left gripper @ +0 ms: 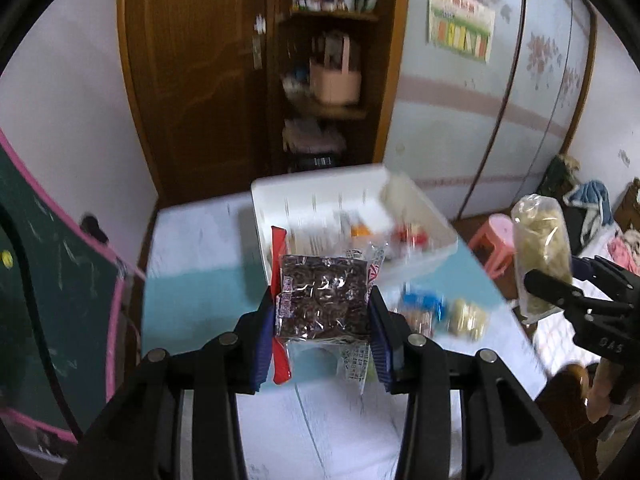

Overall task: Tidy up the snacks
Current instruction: 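Carry both bags over the white basket and open both tools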

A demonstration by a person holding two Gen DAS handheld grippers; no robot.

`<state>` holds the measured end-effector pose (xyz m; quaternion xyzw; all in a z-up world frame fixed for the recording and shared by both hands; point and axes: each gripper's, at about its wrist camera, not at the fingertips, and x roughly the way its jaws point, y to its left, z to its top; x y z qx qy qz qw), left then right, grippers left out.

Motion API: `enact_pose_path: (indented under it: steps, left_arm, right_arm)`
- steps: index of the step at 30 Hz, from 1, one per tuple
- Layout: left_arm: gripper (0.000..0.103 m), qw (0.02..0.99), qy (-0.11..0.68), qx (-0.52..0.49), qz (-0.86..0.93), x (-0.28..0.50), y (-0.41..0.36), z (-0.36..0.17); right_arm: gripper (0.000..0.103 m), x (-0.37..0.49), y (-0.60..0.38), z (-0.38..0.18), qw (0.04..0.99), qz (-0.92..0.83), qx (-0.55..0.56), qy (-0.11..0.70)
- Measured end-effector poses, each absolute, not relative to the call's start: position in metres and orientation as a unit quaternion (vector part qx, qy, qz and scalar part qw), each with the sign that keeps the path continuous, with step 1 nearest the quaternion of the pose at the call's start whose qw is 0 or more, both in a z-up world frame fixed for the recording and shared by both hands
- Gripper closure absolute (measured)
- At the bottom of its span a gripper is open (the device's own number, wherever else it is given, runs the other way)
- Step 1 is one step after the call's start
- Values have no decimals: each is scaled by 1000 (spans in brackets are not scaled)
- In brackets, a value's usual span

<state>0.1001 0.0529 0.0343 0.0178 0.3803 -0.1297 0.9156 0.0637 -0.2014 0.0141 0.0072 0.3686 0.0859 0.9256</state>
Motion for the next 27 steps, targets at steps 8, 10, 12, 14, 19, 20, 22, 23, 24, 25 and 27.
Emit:
enact_pose_path:
  steps: [8,10,12,14,19,20,22,23,24,25,27]
  left_arm:
    - [63,941,320,14,-106,166,39,116]
    - [62,945,313,16,-95,186,30,122]
    - [62,944,316,7,-93,210,24,121]
    - [62,942,324,7,-86,236,16,111]
    - [62,937,341,30,-66,291,-3,64]
    - [62,935,347,35,-63,301,-6,54]
    - [62,931,359,38,-56,318,-10,34]
    - [61,929,364,39,-51,325,-11,23]
    - [60,927,369,42,-46,332,-12,14]
    - [56,926,373,45,-39,340,-14,4]
    - [19,919,389,51,-37,355,-17,-13]
  right_arm:
    - [42,127,-208,102,951,83,-4,296]
    - [42,147,-207,111,954,81,-3,289]
    - [42,173,-208,112,954,76,-4,291]
    - [42,200,-206,106,952,68,-11,300]
    - [42,248,-203,64,937,49,-30,345]
    - [42,258,-202,53,933,48,-32,356]
    - [42,275,-201,31,925,44,-34,376]
    - [42,283,-200,19,920,41,-34,387]
    - [42,290,-198,10,916,40,-38,396]
    - [42,297,-196,0,912,40,-41,406]
    - [42,307,-191,-22,902,39,-40,428]
